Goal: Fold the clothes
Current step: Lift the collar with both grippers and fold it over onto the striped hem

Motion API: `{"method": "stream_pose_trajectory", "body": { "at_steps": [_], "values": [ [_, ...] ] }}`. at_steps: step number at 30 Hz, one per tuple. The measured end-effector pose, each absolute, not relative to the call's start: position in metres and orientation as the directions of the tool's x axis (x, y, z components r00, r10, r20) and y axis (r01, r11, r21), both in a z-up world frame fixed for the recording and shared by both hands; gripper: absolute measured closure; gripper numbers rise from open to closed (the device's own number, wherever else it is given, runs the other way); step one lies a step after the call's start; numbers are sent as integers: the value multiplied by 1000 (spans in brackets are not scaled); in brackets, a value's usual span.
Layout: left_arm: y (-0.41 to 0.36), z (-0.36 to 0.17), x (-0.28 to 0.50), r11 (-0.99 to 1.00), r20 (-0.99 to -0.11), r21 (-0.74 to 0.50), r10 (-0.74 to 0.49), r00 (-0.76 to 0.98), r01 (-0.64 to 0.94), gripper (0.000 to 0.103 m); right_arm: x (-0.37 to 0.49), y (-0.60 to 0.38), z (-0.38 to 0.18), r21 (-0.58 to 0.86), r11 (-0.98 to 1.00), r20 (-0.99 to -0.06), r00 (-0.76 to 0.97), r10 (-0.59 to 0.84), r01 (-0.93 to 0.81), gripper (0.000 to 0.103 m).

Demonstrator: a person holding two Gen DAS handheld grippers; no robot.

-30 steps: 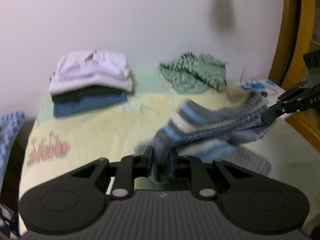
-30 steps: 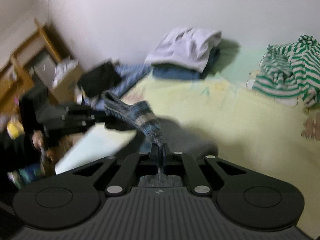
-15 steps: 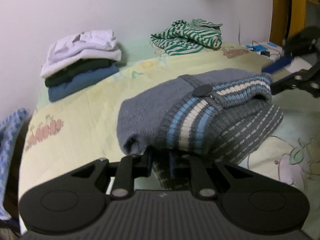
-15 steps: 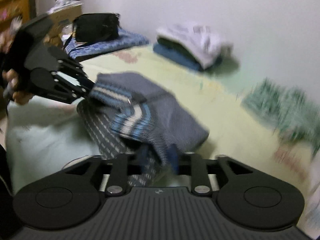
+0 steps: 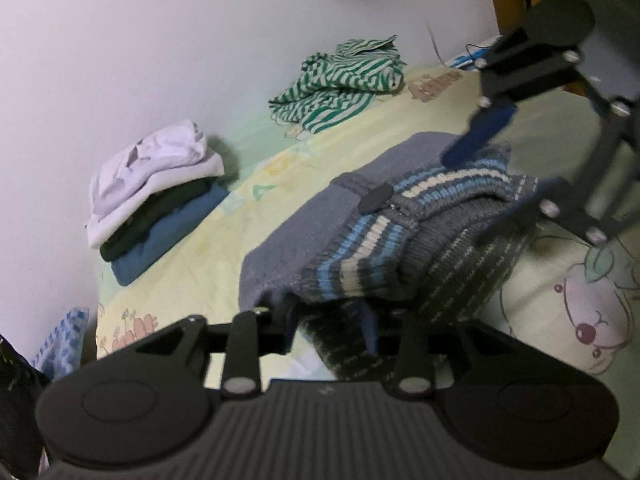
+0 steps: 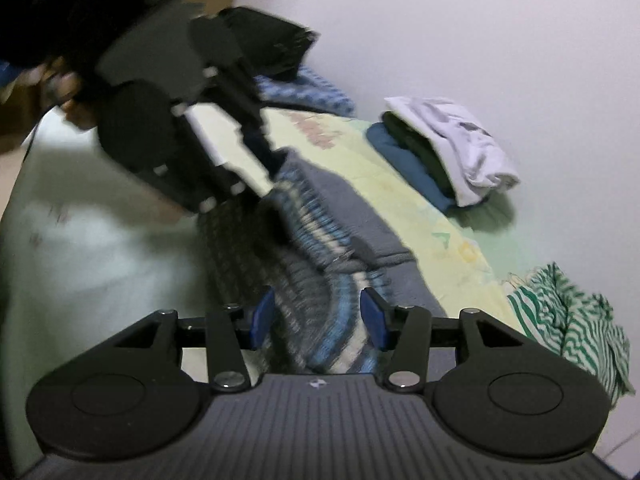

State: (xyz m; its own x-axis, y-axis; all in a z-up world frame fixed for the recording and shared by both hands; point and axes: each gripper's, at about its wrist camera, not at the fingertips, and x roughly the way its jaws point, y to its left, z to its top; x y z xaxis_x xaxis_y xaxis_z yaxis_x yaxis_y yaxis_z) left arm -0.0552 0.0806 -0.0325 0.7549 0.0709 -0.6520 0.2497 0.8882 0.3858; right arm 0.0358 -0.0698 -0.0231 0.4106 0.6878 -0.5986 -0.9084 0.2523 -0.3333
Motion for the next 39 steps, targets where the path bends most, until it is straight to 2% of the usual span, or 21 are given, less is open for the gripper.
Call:
{"method": "stream_pose_trajectory", "body": {
  "at_steps": [3, 11, 16, 17, 18, 20, 26, 29, 34, 36, 37, 39],
  "values": [
    [82, -33, -63, 866, -650, 421, 79, 756, 271, 39, 44, -68, -27, -317, 302, -642, 438, 630, -899, 51],
    [72, -42, -59, 794, -657, 487, 58, 752, 364, 37, 40, -68, -35, -252, 414, -652, 470, 595, -875, 48],
    [71, -50, -45, 754, -657, 525, 64, 751, 395, 27, 38, -67, -36, -231, 462, -643, 491, 588, -856, 48],
    [72, -51, -44, 746, -657, 532, 66, 751, 400, 22, 37, -68, -38, -231, 465, -637, 495, 591, -854, 47],
    [72, -51, -42, 736, -657, 542, 69, 751, 406, 16, 37, -68, -40, -233, 470, -629, 501, 595, -851, 46],
    [71, -51, -40, 705, -651, 573, 83, 754, 418, 12, 38, -68, -43, -231, 497, -615, 521, 591, -836, 41],
    [76, -32, -46, 678, -635, 607, 100, 766, 414, 11, 39, -67, -43, -173, 546, -604, 526, 598, -819, 50],
    [84, -23, -52, 681, -628, 605, 88, 773, 413, 1, 38, -68, -46, -169, 553, -604, 529, 596, -816, 51],
    [79, -41, -42, 650, -629, 622, 81, 773, 438, 1, 40, -64, -46, -142, 575, -623, 524, 581, -806, 54],
    [76, -49, -36, 637, -641, 620, 72, 764, 459, 14, 40, -64, -46, -143, 566, -623, 518, 586, -812, 65],
    [75, -52, -34, 632, -647, 616, 65, 760, 470, 16, 40, -64, -46, -140, 565, -623, 516, 588, -813, 73],
    [74, -57, -31, 627, -652, 610, 48, 757, 485, 20, 41, -67, -44, -127, 573, -621, 515, 591, -810, 78]
  ]
}}
